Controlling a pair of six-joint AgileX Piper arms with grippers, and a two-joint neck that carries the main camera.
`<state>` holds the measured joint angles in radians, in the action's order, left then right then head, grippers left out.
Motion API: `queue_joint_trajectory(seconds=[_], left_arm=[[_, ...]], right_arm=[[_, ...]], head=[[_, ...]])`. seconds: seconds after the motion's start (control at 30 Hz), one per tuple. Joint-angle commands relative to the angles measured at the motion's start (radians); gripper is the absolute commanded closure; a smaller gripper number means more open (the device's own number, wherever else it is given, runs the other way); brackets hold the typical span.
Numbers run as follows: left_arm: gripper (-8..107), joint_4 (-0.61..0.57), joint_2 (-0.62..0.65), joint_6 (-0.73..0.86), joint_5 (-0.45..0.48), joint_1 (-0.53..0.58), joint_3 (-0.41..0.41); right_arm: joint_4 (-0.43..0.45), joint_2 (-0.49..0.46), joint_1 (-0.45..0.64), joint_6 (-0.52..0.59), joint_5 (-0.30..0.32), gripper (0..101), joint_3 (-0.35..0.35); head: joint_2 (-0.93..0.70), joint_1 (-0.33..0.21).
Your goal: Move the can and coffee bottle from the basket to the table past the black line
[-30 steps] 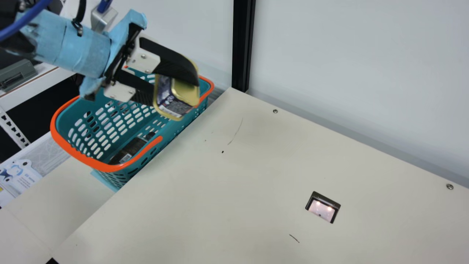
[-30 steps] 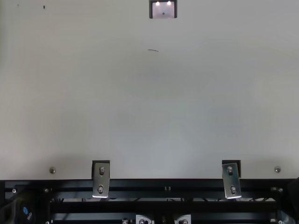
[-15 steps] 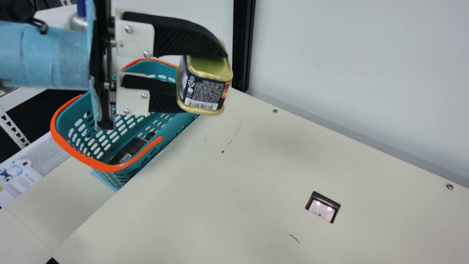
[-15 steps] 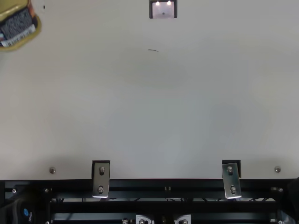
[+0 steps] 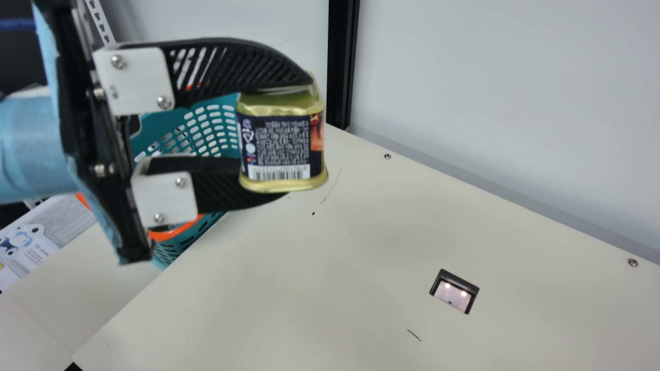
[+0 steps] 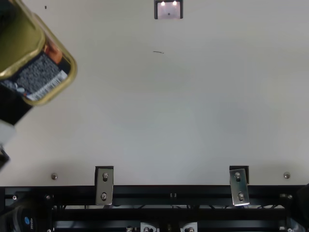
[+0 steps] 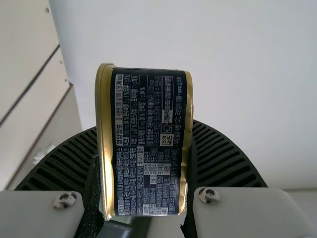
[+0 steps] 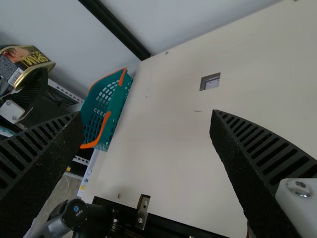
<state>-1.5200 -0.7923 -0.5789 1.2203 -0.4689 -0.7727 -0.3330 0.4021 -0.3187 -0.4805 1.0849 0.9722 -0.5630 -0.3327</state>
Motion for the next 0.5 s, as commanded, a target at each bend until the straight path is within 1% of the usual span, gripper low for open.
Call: queue_joint_trajectory(seconds=[0.0,0.23,0.33,0.47], left_arm=[[89,-0.019,0.023,-0.062,0.0,-0.001,0.046],[89,-0.05,0.081,-0.18,0.0,0.019,0.124],[89,-0.056,0.099,-0.21,0.0,0.029,0.133],[89,-0.057,0.098,-0.21,-0.002,0.027,0.132]], right_arm=[[0.0,0.0,0.0,0.0,0.0,0,0.0],[0.0,0.0,0.0,0.0,0.0,0,0.0],[0.0,0.0,0.0,0.0,0.0,0,0.0],[0.0,0.0,0.0,0.0,0.0,0,0.0]], head=[[0.001,-0.029],[0.001,-0.029],[0.001,-0.029],[0.001,-0.029]])
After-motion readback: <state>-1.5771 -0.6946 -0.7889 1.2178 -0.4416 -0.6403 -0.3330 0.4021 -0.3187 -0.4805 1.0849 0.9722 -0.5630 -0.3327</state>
